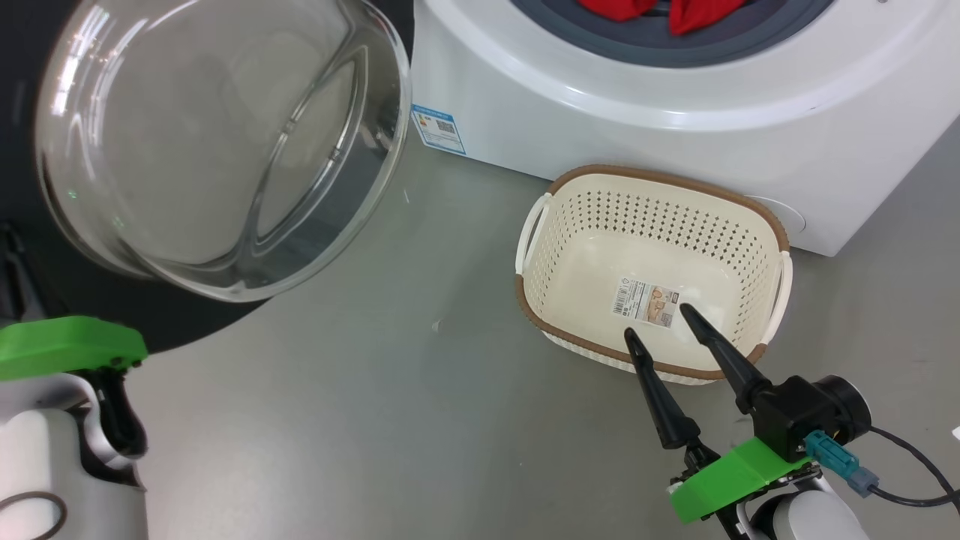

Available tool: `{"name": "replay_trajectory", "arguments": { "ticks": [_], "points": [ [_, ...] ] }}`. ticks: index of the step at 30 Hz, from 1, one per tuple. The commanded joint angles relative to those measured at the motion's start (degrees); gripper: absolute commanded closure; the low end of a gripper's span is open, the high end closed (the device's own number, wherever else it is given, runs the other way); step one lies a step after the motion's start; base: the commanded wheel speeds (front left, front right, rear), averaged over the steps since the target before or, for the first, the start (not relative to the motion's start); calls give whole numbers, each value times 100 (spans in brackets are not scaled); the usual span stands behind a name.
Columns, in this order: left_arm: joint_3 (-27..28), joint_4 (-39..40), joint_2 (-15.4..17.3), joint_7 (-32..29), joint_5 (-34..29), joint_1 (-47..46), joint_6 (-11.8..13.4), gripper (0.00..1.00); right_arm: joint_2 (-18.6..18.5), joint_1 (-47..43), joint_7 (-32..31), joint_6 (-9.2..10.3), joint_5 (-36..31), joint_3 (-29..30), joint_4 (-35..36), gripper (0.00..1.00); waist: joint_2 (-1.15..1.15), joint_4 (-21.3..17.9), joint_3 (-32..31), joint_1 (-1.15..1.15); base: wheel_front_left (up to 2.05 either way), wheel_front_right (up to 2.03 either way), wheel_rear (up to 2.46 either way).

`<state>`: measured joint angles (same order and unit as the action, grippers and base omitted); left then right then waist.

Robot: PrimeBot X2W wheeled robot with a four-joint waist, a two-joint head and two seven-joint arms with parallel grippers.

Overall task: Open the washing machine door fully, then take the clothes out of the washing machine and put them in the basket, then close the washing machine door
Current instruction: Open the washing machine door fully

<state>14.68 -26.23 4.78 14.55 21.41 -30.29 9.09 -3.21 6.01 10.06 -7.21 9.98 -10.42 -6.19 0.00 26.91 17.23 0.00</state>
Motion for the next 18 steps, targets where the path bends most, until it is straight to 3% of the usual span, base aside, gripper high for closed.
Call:
{"name": "replay_trajectory", "arguments": {
  "ticks": [1, 18],
  "points": [
    [298, 34, 277, 44, -91, -138, -33, 100, 34, 163, 9, -28, -49, -156, 143, 0, 0, -17, 18, 0, 0, 0, 0],
    [1175, -629, 192, 45, -707, -458, -400, 100, 34, 221, 48, -28, -40, -177, 78, 0, 0, -111, 25, 0, 0, 0, 0]
  ]
}}
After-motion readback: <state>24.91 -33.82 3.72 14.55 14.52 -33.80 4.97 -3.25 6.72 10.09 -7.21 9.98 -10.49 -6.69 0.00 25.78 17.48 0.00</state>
